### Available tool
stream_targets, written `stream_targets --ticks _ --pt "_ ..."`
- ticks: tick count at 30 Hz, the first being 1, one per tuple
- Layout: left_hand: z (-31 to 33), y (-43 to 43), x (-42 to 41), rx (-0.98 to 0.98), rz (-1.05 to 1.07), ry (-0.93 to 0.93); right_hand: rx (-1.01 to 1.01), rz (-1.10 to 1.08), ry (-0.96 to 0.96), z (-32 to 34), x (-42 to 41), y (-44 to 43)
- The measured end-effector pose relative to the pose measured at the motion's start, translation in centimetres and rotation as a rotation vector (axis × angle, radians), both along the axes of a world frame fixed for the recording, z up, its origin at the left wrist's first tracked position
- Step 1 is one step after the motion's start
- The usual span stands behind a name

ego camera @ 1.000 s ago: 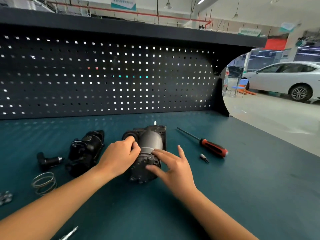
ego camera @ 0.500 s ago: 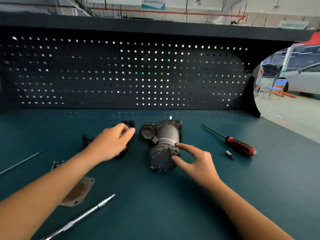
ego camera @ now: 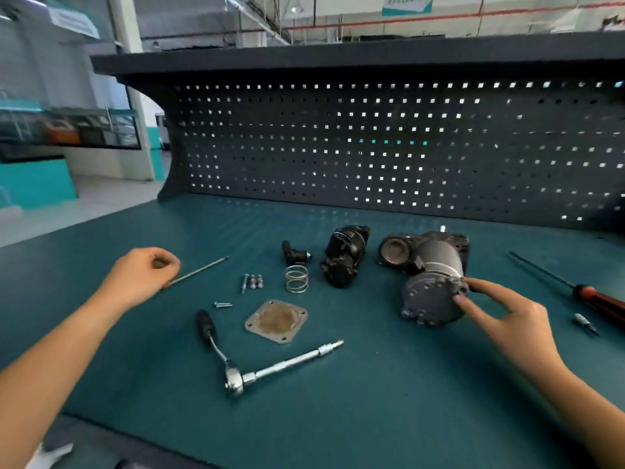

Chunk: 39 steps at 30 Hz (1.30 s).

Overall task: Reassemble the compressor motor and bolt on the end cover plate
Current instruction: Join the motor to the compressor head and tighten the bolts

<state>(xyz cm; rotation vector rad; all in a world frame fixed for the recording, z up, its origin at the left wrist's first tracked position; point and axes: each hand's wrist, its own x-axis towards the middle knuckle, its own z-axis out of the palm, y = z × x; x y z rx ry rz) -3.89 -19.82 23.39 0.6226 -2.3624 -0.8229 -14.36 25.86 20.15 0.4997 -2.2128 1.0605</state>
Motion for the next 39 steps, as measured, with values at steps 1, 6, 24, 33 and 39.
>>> stream_targets --ticks 1,6,24,33,39 --pt "-0.5 -1.0 0.2 -0.031 0.053 -0.009 -0.003 0.005 0.0 -0.1 0.0 0.0" --pt "-2.5 -4.0 -1.0 -0.156 0.113 -0.349 0.006 -0.055 -0.021 -0.2 0.1 -0.2" --pt "0.1 0.6 -2.0 0.567 -0.246 0.472 -0.206 -0.024 -0.182 -0.1 0.4 -0.8" --pt "3.6 21.0 3.4 0.828 -0.764 0.365 -0.419 -0.137 -0.286 1.3 2.2 -0.7" --pt "-0.1 25.4 4.3 0.248 -0.858 0.308 -0.867 0.318 -0.811 2.0 5.7 -3.4"
